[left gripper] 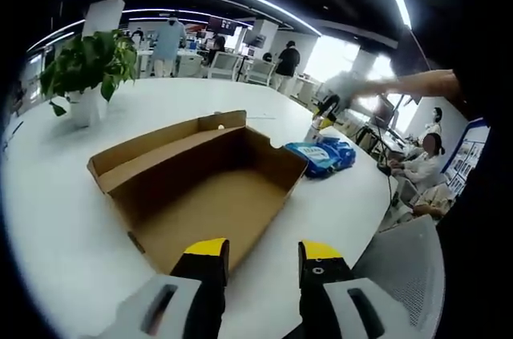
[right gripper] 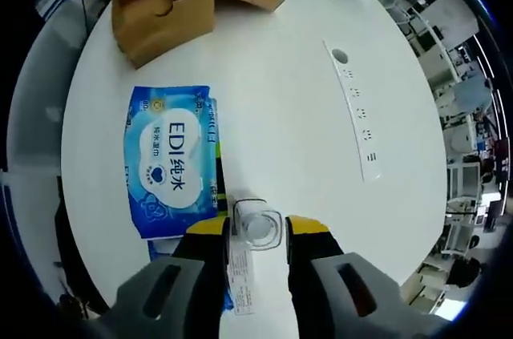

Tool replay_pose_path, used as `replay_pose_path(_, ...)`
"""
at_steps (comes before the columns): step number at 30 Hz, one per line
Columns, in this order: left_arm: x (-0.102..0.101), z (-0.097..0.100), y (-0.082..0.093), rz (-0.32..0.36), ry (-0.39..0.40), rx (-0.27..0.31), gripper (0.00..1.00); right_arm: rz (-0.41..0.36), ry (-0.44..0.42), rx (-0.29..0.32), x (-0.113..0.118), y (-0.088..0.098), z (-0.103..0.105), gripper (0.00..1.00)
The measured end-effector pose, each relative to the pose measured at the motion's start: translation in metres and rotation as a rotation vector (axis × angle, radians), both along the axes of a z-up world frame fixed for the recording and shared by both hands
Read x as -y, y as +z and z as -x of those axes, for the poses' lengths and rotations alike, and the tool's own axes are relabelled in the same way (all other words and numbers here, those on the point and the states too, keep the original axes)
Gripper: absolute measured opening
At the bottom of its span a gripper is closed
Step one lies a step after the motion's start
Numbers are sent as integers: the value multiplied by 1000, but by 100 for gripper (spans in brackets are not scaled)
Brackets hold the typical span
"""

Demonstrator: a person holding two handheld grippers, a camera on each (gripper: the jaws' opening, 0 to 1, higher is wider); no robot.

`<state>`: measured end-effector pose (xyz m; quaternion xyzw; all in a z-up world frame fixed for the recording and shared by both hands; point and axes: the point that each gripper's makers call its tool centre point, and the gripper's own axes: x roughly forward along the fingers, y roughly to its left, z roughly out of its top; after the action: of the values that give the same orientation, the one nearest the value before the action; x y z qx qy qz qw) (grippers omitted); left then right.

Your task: Operate the shoe box by opening the lid, removing the specified soft item, and placing it in the target area until the item is outside and the box remains undamaged.

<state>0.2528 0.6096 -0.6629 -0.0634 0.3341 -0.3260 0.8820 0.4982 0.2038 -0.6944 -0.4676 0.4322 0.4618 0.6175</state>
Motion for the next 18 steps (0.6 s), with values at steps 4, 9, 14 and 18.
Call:
replay_pose_path(4, 1, 0, 1, 8, 6, 4, 35, -3, -6, 14, 2, 6, 0, 25)
replay_pose_path(9, 0, 0, 5, 20, 26, 11, 34, -10, -18, 30, 4, 12, 3, 25)
replay_pose_path(14, -3, 0, 10, 36, 45, 21, 34, -11, -38, 54, 10, 23, 6, 25)
replay_pose_path(18, -3, 1, 11, 44, 58, 24, 34, -11, -77, 96, 21, 35, 6, 25)
